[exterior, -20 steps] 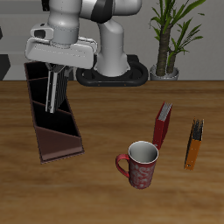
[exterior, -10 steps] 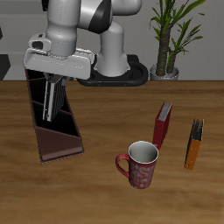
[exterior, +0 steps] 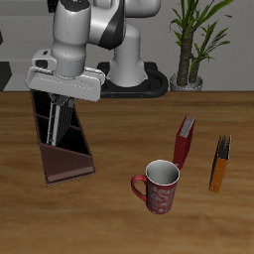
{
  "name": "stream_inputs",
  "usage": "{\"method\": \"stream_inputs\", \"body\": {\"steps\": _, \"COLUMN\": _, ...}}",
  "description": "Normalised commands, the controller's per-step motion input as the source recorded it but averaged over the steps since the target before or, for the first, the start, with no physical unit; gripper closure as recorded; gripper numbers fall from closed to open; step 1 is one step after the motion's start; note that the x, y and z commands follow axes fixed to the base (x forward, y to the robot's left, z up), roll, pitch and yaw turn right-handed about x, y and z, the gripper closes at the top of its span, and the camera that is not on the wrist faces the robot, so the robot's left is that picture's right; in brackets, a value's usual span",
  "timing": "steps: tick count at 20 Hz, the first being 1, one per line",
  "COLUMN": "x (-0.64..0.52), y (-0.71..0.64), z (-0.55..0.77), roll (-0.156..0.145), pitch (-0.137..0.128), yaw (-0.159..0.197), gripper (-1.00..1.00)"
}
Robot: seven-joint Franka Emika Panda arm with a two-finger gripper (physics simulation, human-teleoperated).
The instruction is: Place the striped book into the right desk caddy's left compartment
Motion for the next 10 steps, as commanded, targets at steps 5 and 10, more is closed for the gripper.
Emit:
{"method": "stream_inputs", "body": {"steps": 5, "x": 0.07, "y": -0.08, "z": -0.20, "roll": -0.014, "pitch": 0.031, "yaw": -0.019, "gripper": 1.00}}
{"method": "stream_inputs", "body": {"steps": 10, "x": 0.09, "y": -0.03, "z": -0.31, "roll": -0.002, "pitch": 0.040, "yaw": -0.004, "gripper": 1.00}}
